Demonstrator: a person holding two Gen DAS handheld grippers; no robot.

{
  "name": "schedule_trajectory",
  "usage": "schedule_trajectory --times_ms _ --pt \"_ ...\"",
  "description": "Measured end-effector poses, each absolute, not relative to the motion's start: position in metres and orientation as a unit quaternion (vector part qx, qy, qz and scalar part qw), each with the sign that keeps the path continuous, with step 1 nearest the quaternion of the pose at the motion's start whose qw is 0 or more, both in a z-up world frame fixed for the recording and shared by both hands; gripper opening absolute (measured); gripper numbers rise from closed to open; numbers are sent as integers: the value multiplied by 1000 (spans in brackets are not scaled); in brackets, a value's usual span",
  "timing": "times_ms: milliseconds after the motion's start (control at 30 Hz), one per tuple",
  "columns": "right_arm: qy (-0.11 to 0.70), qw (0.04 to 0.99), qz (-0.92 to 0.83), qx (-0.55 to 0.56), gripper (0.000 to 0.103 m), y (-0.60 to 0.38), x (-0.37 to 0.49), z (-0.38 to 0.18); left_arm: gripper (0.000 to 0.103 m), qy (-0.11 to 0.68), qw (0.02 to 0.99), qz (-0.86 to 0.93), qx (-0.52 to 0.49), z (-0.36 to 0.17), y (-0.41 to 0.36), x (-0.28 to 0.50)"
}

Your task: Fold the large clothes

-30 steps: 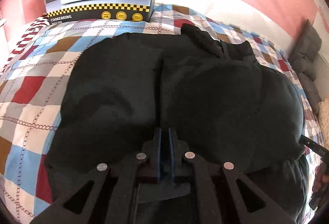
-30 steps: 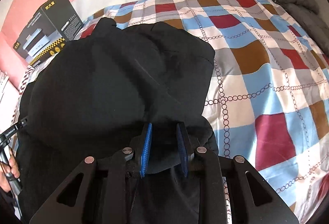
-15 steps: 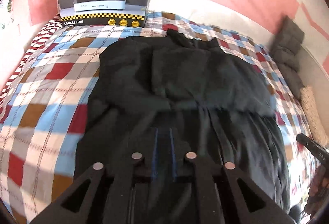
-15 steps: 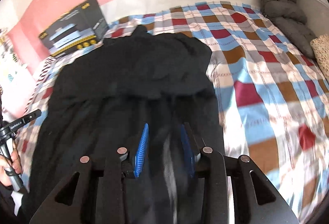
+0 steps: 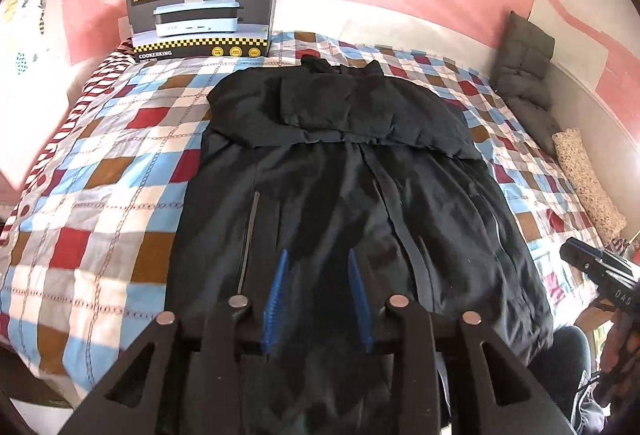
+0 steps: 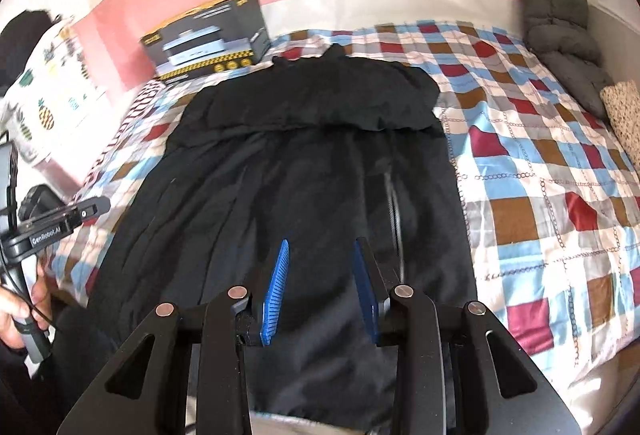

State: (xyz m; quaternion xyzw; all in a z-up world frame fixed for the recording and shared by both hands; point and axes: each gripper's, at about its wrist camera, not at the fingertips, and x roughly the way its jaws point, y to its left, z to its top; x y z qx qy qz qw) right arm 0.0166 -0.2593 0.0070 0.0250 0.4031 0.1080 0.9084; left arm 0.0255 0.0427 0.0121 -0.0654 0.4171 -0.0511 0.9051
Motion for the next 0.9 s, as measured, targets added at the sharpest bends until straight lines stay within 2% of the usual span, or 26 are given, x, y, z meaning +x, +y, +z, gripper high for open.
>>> schedule_trajectory --times_ms 167,267,533,900 --pt "398 910 112 16 34 -252 -8 4 36 418 905 -51 -57 11 38 -1" --pt "396 911 113 13 47 -252 -17 4 41 421 904 -52 -53 8 33 -14" --pt "403 908 109 18 51 -255 -31 -5 41 441 895 -50 -33 -9 29 -35" --pt "436 894 102 38 64 -277 -30 -26 45 448 893 -18 -28 -24 45 -38"
